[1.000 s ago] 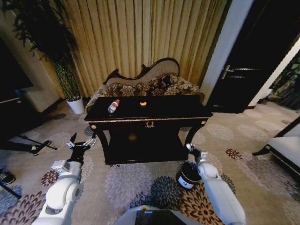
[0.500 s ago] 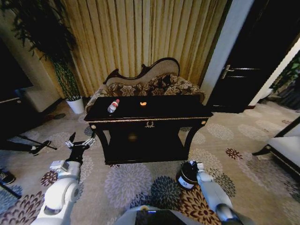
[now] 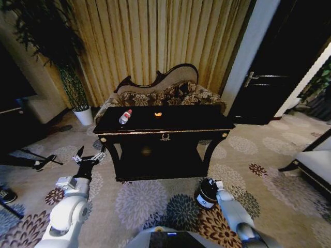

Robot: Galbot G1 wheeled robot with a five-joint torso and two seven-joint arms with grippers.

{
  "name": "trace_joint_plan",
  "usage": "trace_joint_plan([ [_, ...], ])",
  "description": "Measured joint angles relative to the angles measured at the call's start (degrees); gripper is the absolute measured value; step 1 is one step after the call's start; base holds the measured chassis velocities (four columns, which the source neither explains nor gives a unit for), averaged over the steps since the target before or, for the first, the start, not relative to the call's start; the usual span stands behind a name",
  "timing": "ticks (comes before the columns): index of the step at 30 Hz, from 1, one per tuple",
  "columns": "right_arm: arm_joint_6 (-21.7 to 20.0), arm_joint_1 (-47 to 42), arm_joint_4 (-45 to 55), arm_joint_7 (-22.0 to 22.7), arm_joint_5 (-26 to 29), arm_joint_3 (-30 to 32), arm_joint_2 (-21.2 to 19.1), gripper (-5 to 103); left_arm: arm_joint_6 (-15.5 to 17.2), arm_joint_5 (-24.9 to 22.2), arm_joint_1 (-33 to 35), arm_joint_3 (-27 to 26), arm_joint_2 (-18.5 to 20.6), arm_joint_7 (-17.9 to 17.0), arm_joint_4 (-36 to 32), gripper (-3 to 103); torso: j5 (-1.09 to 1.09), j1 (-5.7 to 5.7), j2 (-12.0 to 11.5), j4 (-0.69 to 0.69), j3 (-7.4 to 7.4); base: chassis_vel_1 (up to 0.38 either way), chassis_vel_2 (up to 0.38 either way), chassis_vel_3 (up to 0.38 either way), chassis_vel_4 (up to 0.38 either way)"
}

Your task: Move to the front of the table and place the trash on the table into the trash bin.

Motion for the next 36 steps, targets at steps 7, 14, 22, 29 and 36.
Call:
trace_joint_plan([
  [7,0.0,-0.3,0.3,0.0,0.9,0.1,-0.4,57,0.0,0.1,0.1,0.2,0.0,0.0,-0.1,100,0.0,0.0,0.0,-0.01,0.0,0.0,0.0,0.0,0.0],
  [14,-0.1,-3.3,12.9,0.0,7.8,1.3,-0.5,86,0.0,0.1,0.0,0.2,0.1,0.0,-0.4,100,0.01,0.0,0.0,0.0,0.0,0.0,0.0,0.0,0.0],
  [22,-12.0,-8.9,46.4,0.0,22.0,4.3,-0.8,100,0.3,0.1,-0.1,0.5,0.0,-0.6,-1.6,100,-0.01,0.0,0.0,0.0,-0.01,0.0,0.0,0.0,0.0],
  [29,-18.6,-14.5,71.9,0.0,26.5,4.2,-3.2,100,1.3,0.1,0.4,0.1,0.1,-2.1,-3.6,100,0.0,0.0,0.0,-0.01,0.0,0.0,0.0,0.0,0.0],
  [36,-21.7,-20.5,87.0,0.0,30.2,1.6,-3.8,100,2.4,-0.1,-0.2,0.6,0.6,-3.5,-4.1,100,-0.01,-0.01,0.0,-0.01,-0.01,0.0,0.0,0.0,0.0],
])
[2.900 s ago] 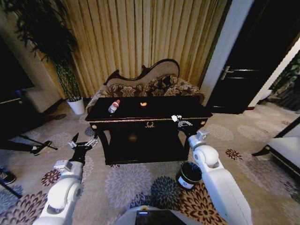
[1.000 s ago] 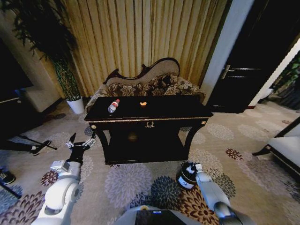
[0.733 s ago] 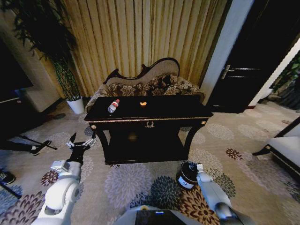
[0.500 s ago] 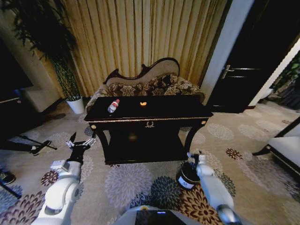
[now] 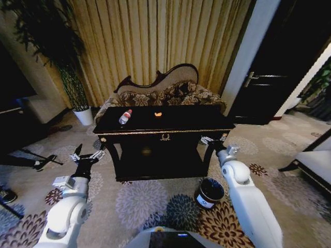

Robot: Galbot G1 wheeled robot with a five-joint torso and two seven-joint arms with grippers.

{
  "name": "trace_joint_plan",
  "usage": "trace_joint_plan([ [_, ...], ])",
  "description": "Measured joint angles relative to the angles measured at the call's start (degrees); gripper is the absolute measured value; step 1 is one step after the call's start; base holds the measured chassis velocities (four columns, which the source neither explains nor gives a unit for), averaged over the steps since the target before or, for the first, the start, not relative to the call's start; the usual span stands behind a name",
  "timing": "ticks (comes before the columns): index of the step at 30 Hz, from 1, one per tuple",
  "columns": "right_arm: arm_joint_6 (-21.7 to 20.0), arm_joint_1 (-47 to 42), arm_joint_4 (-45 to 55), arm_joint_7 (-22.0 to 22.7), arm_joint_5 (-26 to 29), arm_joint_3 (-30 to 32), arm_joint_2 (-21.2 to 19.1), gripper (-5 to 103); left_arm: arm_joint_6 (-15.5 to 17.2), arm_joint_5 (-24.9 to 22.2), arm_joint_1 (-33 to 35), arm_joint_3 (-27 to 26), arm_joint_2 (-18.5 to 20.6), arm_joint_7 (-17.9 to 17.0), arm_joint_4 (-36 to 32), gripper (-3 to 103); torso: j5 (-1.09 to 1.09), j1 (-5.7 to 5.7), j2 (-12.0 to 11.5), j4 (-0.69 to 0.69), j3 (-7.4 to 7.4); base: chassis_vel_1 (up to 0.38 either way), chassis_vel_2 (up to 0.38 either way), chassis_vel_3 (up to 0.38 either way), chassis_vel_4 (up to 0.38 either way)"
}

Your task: Move to the front of the table and place the trash on the table into the trash bin.

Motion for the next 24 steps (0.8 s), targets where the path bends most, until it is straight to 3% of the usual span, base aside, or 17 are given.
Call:
trace_joint_plan([
  [6,-2.4,-1.7,3.8,0.0,0.7,-2.2,1.2,100,0.8,-0.8,-0.4,-0.1,0.2,-0.6,-0.1,100,0.02,0.0,0.0,0.01,0.01,0.0,0.0,0.0,0.0],
  [15,-1.7,-1.5,1.3,0.0,-0.8,-2.3,2.2,100,3.1,-3.1,-0.8,-1.1,1.1,-2.0,-0.8,100,0.01,0.0,0.0,0.01,0.01,0.0,0.0,0.0,0.0],
  [24,-0.6,-0.3,0.0,0.0,-1.8,-2.5,2.8,100,3.4,-3.1,-0.7,-0.9,1.5,-2.0,-0.8,100,0.01,-0.01,0.0,0.01,0.01,-0.099,0.094,0.099,-0.085],
])
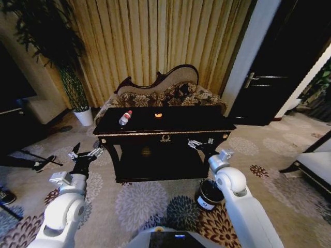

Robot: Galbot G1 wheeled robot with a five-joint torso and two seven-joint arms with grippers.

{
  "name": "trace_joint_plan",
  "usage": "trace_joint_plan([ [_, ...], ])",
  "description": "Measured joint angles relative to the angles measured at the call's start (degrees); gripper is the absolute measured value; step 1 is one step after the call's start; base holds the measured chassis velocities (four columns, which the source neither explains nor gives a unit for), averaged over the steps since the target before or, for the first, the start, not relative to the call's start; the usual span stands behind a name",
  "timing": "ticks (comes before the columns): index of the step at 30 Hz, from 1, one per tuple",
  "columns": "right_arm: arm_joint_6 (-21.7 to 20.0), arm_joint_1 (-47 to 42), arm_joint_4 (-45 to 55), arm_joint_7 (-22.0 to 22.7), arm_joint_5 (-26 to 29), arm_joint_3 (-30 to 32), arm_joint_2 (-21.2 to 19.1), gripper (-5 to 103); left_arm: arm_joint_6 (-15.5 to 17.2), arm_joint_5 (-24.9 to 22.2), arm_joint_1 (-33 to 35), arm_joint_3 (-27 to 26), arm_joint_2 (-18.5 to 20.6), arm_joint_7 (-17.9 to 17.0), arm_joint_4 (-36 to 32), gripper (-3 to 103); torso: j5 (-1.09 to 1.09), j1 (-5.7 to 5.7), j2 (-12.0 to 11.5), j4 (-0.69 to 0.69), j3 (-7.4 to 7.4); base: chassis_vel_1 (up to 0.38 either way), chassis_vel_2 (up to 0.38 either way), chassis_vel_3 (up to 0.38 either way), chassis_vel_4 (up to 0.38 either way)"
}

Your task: Move to the front of the table and place the trash on the table into the trash bin.

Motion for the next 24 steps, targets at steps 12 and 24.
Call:
trace_joint_plan([
  [12,0.2,-0.3,1.0,0.0,-0.4,0.0,-0.2,100,-0.2,0.3,0.3,0.1,-0.6,0.4,0.4,100,0.01,0.06,0.0,0.0,0.02,-0.219,0.23,0.223,-0.228],
  [24,0.2,-0.3,1.7,0.0,-1.0,0.1,-0.7,100,-0.3,0.5,0.5,0.5,-1.1,0.6,0.5,100,0.0,0.03,0.0,-0.01,0.01,-0.128,0.134,0.133,-0.129],
])
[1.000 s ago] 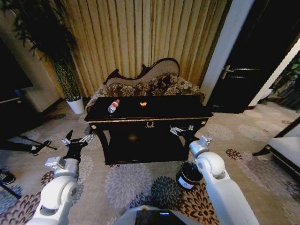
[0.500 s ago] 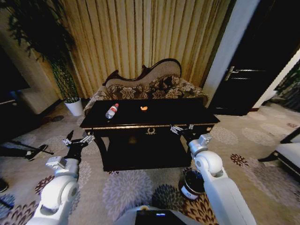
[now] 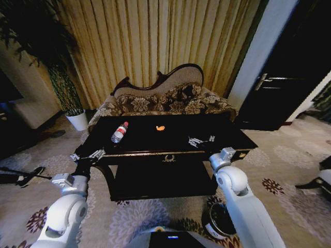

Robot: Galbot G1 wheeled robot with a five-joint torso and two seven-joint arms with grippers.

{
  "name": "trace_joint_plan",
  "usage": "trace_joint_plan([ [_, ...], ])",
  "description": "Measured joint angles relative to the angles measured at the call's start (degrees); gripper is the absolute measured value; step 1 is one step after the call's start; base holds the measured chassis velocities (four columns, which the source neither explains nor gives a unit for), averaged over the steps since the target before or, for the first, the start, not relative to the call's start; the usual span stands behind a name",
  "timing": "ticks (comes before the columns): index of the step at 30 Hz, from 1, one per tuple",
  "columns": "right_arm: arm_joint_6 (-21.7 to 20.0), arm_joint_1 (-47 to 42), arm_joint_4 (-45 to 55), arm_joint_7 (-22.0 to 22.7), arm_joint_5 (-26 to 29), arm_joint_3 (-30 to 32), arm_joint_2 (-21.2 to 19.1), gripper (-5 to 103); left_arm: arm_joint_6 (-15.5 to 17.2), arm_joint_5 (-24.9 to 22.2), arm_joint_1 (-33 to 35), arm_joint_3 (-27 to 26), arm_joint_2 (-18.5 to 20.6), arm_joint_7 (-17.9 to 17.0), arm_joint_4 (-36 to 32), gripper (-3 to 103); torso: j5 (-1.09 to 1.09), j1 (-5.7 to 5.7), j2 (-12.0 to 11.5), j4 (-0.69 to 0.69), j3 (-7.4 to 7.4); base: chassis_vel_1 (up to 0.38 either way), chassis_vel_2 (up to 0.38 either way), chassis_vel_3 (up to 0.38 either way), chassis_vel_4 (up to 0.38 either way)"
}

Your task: Move to the front of the table and place the trash on the table into the trash bin.

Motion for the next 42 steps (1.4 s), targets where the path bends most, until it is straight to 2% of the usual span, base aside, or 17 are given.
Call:
trace_joint_plan([
  [9,-0.1,0.7,-0.7,0.0,-2.0,-2.9,-1.2,100,-0.2,0.1,0.5,0.0,-0.4,0.0,-0.1,100,0.0,-0.02,0.0,-0.01,0.0,-0.027,0.024,0.023,-0.023],
  [23,-2.1,20.7,-15.0,0.0,2.3,-18.0,-3.1,100,-0.8,2.3,2.7,-0.7,-1.8,0.0,-0.7,100,-0.01,0.0,0.0,0.01,0.0,0.0,0.0,0.0,0.0],
  [26,-1.8,25.2,-21.1,0.0,2.5,-23.2,-2.0,100,-0.9,2.4,2.7,-0.6,-1.9,0.0,-0.4,100,-0.01,0.0,0.0,0.0,0.0,0.0,0.0,0.0,0.0],
  [32,-0.5,32.4,-29.6,0.0,0.3,-28.8,1.4,100,-0.9,2.5,2.6,-0.4,-1.7,0.0,0.0,100,-0.02,0.0,0.0,0.01,0.01,0.0,0.0,0.0,0.0],
  [42,0.0,39.4,-38.9,0.0,-0.6,-32.5,5.7,100,-1.2,2.3,2.7,-0.3,-1.8,0.1,0.4,100,-0.02,0.0,0.0,0.0,0.0,0.0,0.0,0.0,0.0],
])
